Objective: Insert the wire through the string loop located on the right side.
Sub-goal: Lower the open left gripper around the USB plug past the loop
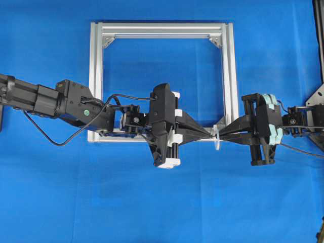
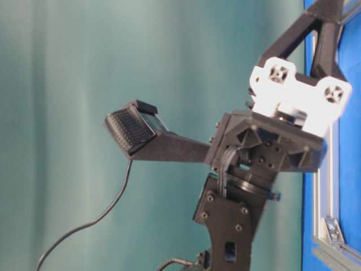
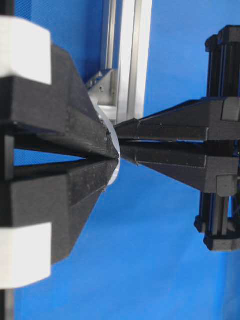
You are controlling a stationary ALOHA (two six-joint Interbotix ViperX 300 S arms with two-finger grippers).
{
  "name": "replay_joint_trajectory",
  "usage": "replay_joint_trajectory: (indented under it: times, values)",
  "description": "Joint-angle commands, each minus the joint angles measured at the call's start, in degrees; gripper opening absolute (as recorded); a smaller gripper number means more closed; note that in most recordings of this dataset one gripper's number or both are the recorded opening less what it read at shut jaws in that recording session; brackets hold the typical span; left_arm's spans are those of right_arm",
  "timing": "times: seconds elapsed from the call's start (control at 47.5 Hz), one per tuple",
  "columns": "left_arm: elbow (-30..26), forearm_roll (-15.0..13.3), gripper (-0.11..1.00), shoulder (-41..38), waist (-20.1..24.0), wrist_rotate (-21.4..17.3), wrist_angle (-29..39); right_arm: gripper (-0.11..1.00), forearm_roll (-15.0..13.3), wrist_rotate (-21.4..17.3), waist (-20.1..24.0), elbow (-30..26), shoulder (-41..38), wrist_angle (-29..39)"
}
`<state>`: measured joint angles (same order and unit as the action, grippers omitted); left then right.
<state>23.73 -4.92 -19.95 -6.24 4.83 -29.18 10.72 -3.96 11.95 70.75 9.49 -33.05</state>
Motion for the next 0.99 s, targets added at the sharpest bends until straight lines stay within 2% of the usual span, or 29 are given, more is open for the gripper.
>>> replay_joint_trajectory:
  times: [0.0,0.063,0.232,0.316,0.358,0.59,0.969]
  values:
    - [-1.14,0.09,0.08,0.97,-0.09,0.00,0.18,-0.04,0.00,0.09,0.09,-0.79,0.44,-0.35]
    - [-1.23,0.09,0.22,0.97,-0.09,0.00,0.79,-0.04,-0.09,0.09,0.09,-0.88,0.35,-0.35]
    - [-1.41,0.09,0.73,0.88,-0.18,0.09,1.41,-0.04,-0.09,0.09,0.09,-0.79,0.35,-0.35]
    - [-1.41,0.09,0.90,0.88,-0.18,0.09,1.41,-0.04,-0.09,0.09,0.09,-0.88,0.35,-0.35]
    - [-1.49,0.09,0.92,0.88,-0.18,0.09,1.41,-0.04,-0.09,0.09,0.09,-0.88,0.44,-0.35]
    - [-1.41,0.09,0.90,0.70,-0.09,0.09,1.41,-0.04,-0.09,0.09,0.09,-0.88,0.44,-0.35]
    - [-3.25,0.09,0.90,-5.63,0.88,0.09,1.49,-0.04,-0.09,0.09,0.09,-0.79,0.44,-0.35]
